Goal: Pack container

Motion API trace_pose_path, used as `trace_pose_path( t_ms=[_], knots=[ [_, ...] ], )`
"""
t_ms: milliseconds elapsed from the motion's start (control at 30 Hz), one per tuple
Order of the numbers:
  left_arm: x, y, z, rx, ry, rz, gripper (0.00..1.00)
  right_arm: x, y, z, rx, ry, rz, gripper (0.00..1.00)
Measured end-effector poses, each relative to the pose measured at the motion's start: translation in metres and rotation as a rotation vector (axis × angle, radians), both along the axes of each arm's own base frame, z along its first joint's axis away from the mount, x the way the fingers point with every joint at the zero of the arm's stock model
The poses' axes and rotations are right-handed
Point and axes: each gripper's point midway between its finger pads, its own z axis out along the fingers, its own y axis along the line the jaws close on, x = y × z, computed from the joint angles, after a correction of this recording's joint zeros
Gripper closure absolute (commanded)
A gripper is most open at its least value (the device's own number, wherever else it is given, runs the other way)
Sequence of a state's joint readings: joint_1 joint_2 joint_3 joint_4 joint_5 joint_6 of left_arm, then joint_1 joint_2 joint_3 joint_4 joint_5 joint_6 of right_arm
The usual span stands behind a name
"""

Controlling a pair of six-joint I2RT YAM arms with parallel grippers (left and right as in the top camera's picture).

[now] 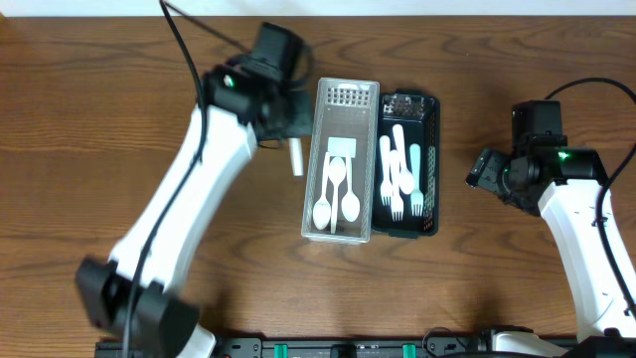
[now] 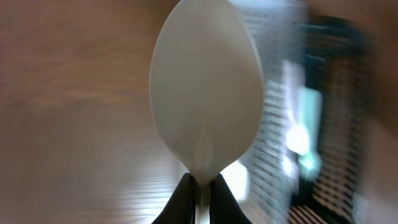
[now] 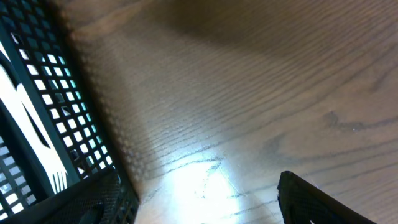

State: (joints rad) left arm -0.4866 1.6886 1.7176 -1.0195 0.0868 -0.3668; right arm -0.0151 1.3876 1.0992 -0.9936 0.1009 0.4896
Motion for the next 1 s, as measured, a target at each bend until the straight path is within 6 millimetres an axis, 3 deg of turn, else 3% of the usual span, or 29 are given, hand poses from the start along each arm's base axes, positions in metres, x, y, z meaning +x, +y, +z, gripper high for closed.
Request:
trace_pose_path(
  t_ms=[100, 233, 367, 400, 433, 600, 700, 767, 867, 1000],
  knots=[
    [-0.022, -0.043, 0.005, -0.008, -0.029, -0.132, 0.94, 0.002, 0.000, 0.001, 0.000, -0.007, 0.000, 0.15],
    [-0.036, -0.071, -0.036, 0.066, 0.032, -0.216, 0.93, 0.002, 0.000, 0.000, 0.000, -0.006, 0.000, 0.16],
    [-0.040, -0.076, -0.080, 0.146, 0.115, -0.242, 0.71, 0.001, 0.000, 0.000, 0.000, -0.003, 0.000, 0.16],
    [-0.039, -0.076, -0.086, 0.160, 0.126, -0.244, 0.58, 0.001, 0.000, 0.000, 0.000, -0.003, 0.000, 0.16],
    [-0.038, -0.075, -0.092, 0.170, 0.136, -0.244, 0.51, 0.001, 0.000, 0.000, 0.000, -0.003, 0.000, 0.16],
    [-0.035, -0.062, -0.094, 0.201, 0.150, -0.238, 0.43, 0.006, 0.001, 0.002, 0.006, -0.026, 0.009, 0.16],
    [-0.034, -0.047, -0.083, 0.208, 0.158, -0.220, 0.42, 0.013, 0.008, 0.004, 0.034, -0.054, 0.045, 0.18],
    [-0.031, -0.036, -0.066, 0.193, 0.137, -0.196, 0.41, 0.019, 0.015, 0.008, 0.062, -0.086, 0.085, 0.20],
    [-0.029, -0.015, -0.023, 0.149, 0.062, -0.150, 0.41, 0.029, 0.028, 0.023, 0.105, -0.171, 0.184, 0.29],
    [-0.047, 0.023, 0.042, 0.100, -0.064, -0.111, 0.41, 0.029, 0.046, 0.062, 0.135, -0.320, 0.322, 0.27]
  ],
)
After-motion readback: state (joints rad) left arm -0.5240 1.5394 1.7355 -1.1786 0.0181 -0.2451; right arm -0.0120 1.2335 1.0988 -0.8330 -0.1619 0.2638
